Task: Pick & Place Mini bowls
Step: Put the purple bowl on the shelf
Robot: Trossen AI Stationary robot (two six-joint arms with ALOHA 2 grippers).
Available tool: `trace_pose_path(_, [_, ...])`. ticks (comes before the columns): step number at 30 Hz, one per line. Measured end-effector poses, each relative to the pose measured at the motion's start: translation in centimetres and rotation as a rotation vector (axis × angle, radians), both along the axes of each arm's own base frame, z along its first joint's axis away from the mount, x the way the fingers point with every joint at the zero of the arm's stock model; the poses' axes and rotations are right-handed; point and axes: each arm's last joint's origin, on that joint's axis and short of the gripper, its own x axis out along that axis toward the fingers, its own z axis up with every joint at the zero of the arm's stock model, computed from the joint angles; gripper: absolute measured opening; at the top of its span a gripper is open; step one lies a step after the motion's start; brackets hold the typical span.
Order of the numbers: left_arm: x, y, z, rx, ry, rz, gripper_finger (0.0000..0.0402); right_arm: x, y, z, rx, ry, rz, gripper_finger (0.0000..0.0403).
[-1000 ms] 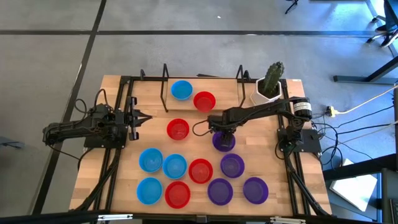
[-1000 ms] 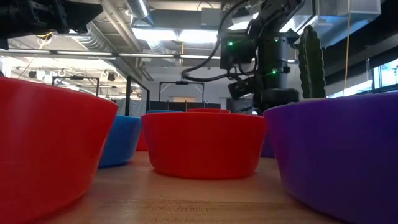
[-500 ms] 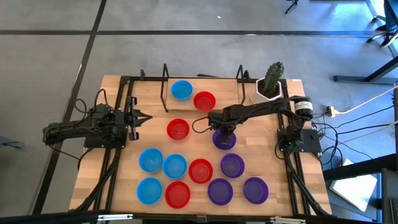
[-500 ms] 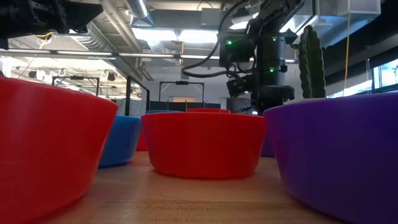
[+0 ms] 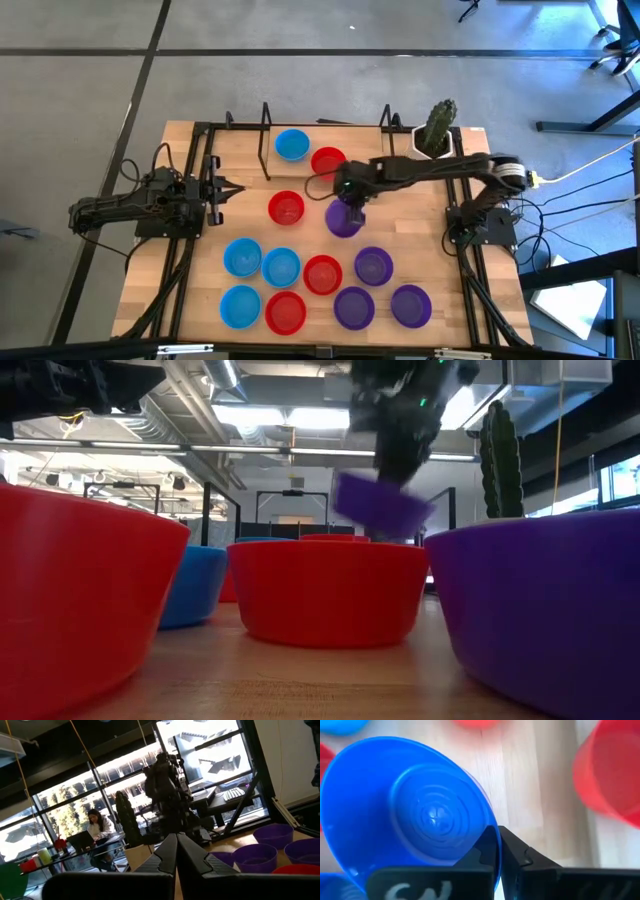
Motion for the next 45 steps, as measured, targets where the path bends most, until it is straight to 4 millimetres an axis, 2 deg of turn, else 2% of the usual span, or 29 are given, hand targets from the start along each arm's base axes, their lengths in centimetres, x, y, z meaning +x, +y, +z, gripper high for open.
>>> trace_pose_path(4, [0.0,0.0,-0.1,-0.001,0.005,0.0,0.0005,-2.8,0.3,3.1,0.013,-0.148,0.004,0.0005])
trace_pose_path(8, [0.0,0.0,-0.1,-0.001,0.006,0.0,0.0008,-5.9,1.0,4.1,0.075,-0.344,0.051,0.0005])
trace_pose_path(16, [0.0,0.0,-0.1,-0.001,0.006,0.0,0.0002,-12.1,1.8,1.0,0.082,-0.616,0.116,0.0005])
trace_pose_path(23, [0.0,0.0,-0.1,-0.001,0.006,0.0,0.0007,-16.1,2.2,-1.2,0.003,-0.964,0.195,0.0005])
trace_pose_path(28, [0.0,0.0,-0.1,-0.001,0.008,0.0,0.0005,-17.6,2.4,-3.9,-0.032,-1.114,0.225,0.0005])
trace_pose_path(31, [0.0,0.0,-0.1,-0.001,0.008,0.0,0.0002,-18.1,2.5,-5.0,-0.035,-1.132,0.215,0.0005])
trace_pose_path(45, [0.0,0.0,-0.1,-0.001,0.008,0.0,0.0002,-18.2,2.4,-5.4,-0.02,-1.108,0.186,0.0005])
